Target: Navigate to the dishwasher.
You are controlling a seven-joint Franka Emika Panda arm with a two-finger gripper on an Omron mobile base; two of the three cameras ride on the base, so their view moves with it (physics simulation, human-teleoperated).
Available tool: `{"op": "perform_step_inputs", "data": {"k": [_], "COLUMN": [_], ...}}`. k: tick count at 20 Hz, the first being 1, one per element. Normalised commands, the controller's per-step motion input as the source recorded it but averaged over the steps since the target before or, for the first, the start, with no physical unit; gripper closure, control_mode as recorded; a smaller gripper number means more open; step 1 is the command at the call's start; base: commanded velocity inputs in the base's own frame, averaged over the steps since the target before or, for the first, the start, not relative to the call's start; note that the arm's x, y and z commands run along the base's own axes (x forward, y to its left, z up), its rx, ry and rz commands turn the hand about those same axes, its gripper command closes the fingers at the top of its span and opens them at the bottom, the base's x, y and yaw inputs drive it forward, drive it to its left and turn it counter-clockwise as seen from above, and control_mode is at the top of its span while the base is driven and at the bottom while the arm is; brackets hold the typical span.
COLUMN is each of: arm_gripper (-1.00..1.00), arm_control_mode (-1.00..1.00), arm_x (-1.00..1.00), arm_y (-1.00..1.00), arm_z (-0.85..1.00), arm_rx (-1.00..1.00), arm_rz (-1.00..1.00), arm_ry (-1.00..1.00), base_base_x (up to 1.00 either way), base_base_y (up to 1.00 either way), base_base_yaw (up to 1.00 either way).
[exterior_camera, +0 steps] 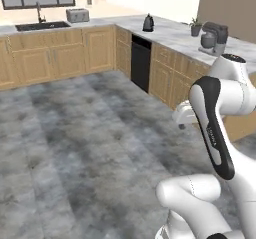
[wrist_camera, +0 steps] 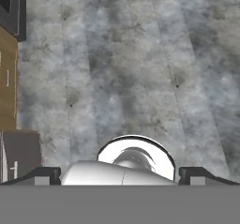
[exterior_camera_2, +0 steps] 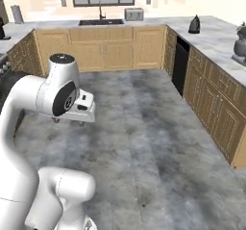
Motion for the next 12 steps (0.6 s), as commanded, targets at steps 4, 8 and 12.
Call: {"op": "perform_step_inputs", "data": {"k": [4,8,12], "arm_gripper": [-1.0,-1.0,-1.0], "arm_control_mode": [1.0,1.0,1.0], "arm_x": [0.0,0.0,0.0], "arm_y": [0.0,0.0,0.0], "arm_z": [0.0,0.0,0.0], "arm_rx": [0.0,0.0,0.0], "arm_rz": [0.0,0.0,0.0], "arm_ry": [0.0,0.0,0.0], "base_base_x": [0.77,1.0,1.0], "base_base_y": [0.3,0.0,0.12], "base_base_yaw": [-0.42,-0.18,-0.22]}}
